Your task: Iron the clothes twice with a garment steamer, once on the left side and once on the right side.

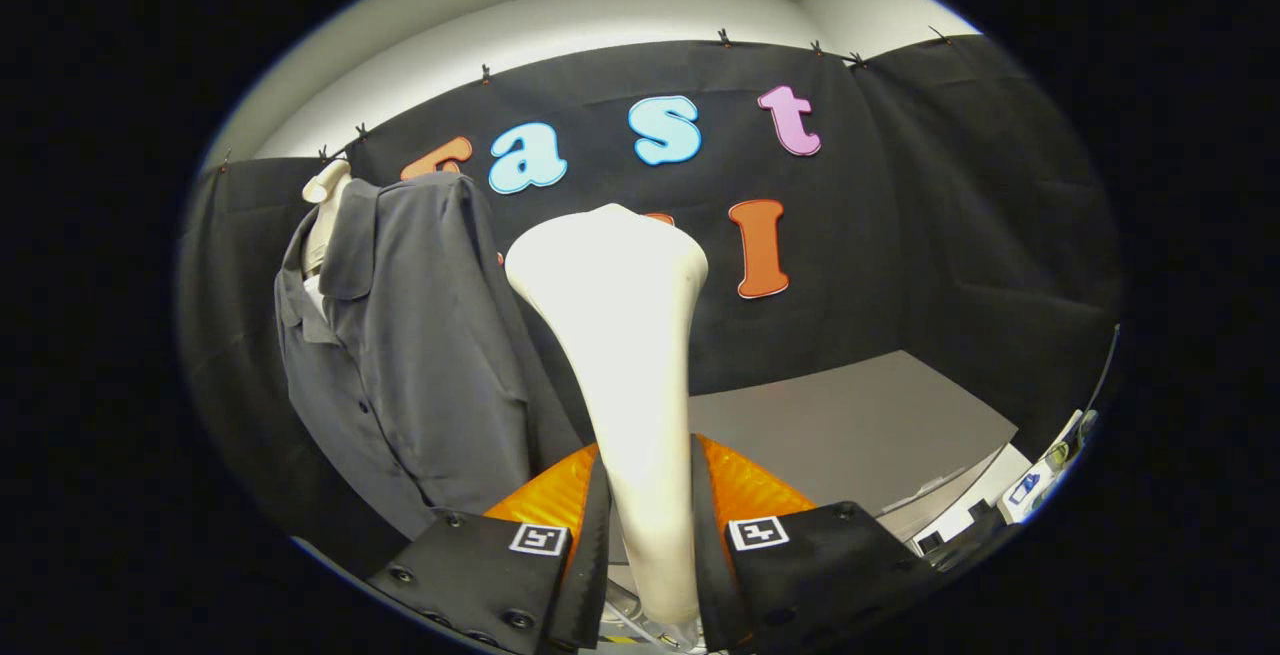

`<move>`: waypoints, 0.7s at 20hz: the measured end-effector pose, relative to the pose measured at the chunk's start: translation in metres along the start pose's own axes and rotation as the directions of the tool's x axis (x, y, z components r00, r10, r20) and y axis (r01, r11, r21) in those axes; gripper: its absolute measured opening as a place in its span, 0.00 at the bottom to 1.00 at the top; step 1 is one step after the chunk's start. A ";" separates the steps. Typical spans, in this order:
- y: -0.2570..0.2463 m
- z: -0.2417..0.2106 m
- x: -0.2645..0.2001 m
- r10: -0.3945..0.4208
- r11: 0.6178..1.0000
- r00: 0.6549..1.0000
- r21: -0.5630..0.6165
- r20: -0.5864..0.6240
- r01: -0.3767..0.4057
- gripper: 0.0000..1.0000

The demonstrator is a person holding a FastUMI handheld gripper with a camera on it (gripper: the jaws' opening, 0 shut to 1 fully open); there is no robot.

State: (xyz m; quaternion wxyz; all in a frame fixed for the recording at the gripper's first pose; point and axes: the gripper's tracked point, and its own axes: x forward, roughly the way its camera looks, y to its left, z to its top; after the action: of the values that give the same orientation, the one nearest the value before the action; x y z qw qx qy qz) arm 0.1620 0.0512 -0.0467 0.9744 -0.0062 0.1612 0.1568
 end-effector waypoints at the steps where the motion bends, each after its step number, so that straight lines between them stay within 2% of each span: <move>1: 0.013 0.001 -0.002 0.002 1.000 1.000 -0.003 0.006 -0.002 0.45; 7: 0.098 -0.005 -0.008 0.015 0.999 1.000 -0.028 0.021 -0.015 0.44; 14: 0.180 -0.036 -0.001 0.016 0.998 1.000 -0.056 -0.007 -0.017 0.44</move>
State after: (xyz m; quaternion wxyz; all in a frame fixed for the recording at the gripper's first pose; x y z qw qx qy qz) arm 0.0941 0.2198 -0.0732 0.9719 -0.0327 0.1601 0.1692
